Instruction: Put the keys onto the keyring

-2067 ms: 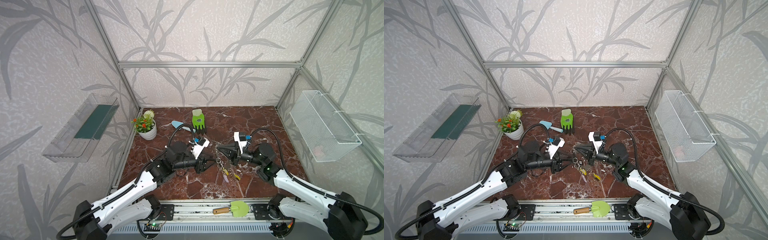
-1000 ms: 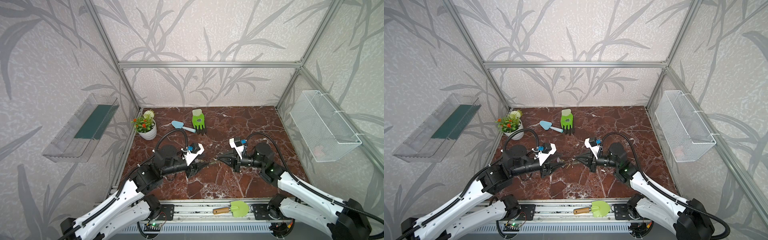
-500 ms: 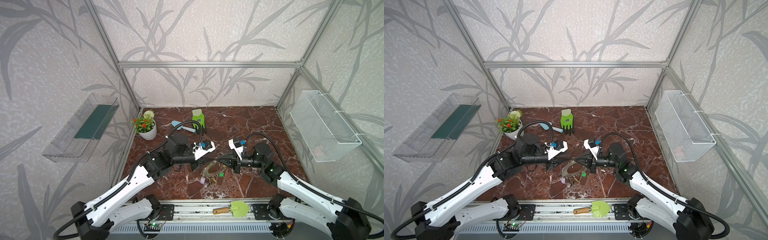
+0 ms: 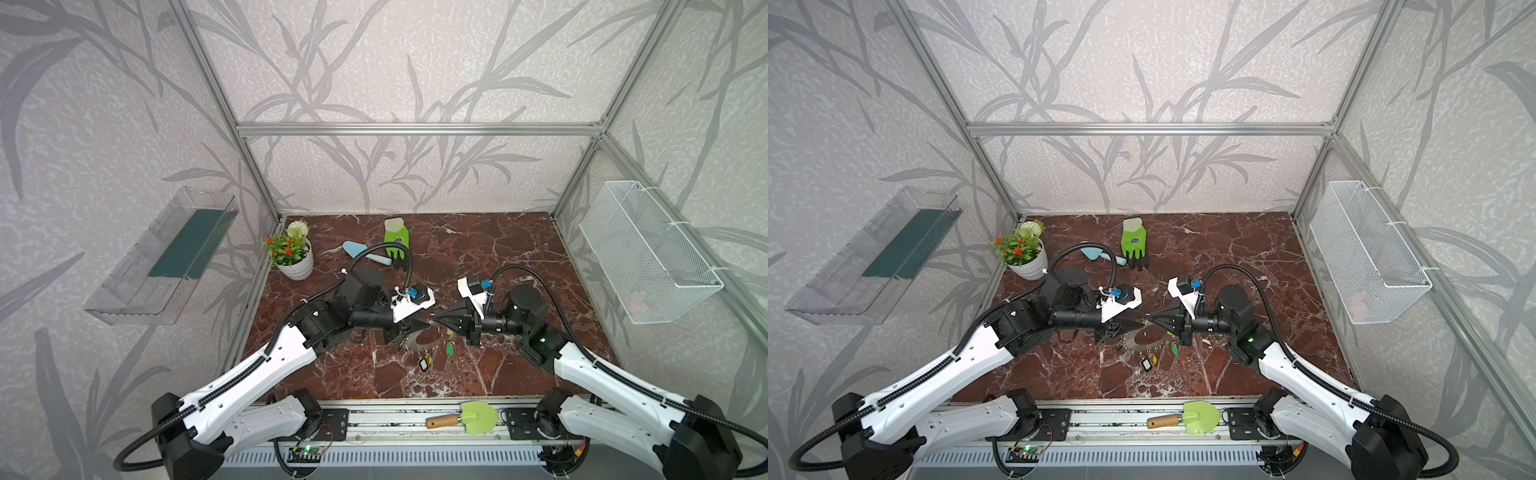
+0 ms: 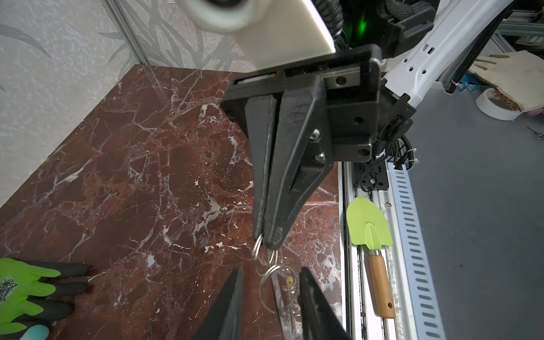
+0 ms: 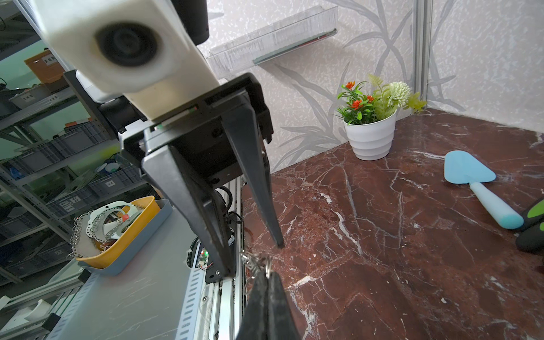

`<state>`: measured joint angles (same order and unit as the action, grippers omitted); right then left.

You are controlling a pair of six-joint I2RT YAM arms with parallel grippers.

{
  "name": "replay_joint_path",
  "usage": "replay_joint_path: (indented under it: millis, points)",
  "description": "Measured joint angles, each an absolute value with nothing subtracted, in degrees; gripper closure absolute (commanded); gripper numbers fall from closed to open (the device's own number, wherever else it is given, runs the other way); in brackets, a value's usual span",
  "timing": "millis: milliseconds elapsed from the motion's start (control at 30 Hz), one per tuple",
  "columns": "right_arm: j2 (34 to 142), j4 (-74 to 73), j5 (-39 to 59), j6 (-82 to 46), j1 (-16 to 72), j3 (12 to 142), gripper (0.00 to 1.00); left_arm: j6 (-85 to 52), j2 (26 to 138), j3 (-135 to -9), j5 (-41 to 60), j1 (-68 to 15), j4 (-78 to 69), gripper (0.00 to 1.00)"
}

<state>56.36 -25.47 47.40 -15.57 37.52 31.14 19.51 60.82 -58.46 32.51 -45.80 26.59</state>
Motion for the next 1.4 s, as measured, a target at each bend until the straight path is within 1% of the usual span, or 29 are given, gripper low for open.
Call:
replay_joint_path:
  millis: [167,300,400,500,533,700,767,800,833,867,933,1000,1067,1133,1400]
  points:
    - [56.36,-25.45,47.66,-15.57,37.52,31.14,1.00,19.49,61.56,-58.59,33.12,-45.80,26.57,0.74]
    - [56.36,-25.45,47.68,-15.57,37.50,31.14,1.00,19.55,62.35,-58.89,33.58,-45.80,26.52,0.87]
    - [56.40,-25.30,47.97,-15.35,37.50,31.14,1.00,19.27,62.83,-59.09,33.58,-45.69,26.59,0.92]
    - [56.42,-25.32,48.10,-14.87,37.45,31.14,1.00,18.85,62.89,-59.18,33.56,-45.65,26.79,0.99]
    - [56.42,-25.28,48.12,-14.70,37.45,31.14,1.00,18.37,62.89,-59.20,33.61,-45.65,26.89,1.00]
    - [56.42,-25.21,48.07,-14.44,37.45,31.14,1.00,16.08,62.63,-59.07,33.45,-45.65,26.59,1.00]
    - [56.27,-24.97,47.77,-14.46,37.45,31.31,0.96,14.35,62.13,-58.43,33.04,-45.67,25.50,1.00]
    - [56.16,-24.69,47.35,-14.46,37.45,31.48,0.91,13.28,61.67,-57.76,32.71,-45.67,24.36,1.00]
    - [56.01,-24.08,46.94,-14.52,37.47,31.79,0.84,12.21,61.12,-56.88,32.34,-45.69,22.96,1.00]
    - [55.86,-23.59,46.61,-14.72,37.47,32.01,0.80,11.31,60.51,-55.86,31.90,-45.71,21.23,1.00]
    - [55.18,-23.14,45.43,-14.98,37.45,32.56,0.79,8.97,59.18,-53.30,30.87,-45.76,18.11,1.00]
    - [53.93,-22.61,44.82,-15.25,37.45,33.32,0.73,6.81,58.26,-50.72,29.65,-45.89,15.33,1.00]
    - [52.53,-22.31,44.05,-15.42,37.45,34.11,0.70,4.95,57.74,-48.71,28.38,-45.98,13.45,1.00]
    - [51.29,-21.69,43.48,-15.42,37.45,35.07,0.69,3.11,57.19,-47.29,27.31,-46.00,11.73,1.00]
    - [49.95,-17.26,39.79,-14.85,37.45,35.97,0.56,-1.06,53.25,-43.44,25.04,-46.15,5.06,1.00]
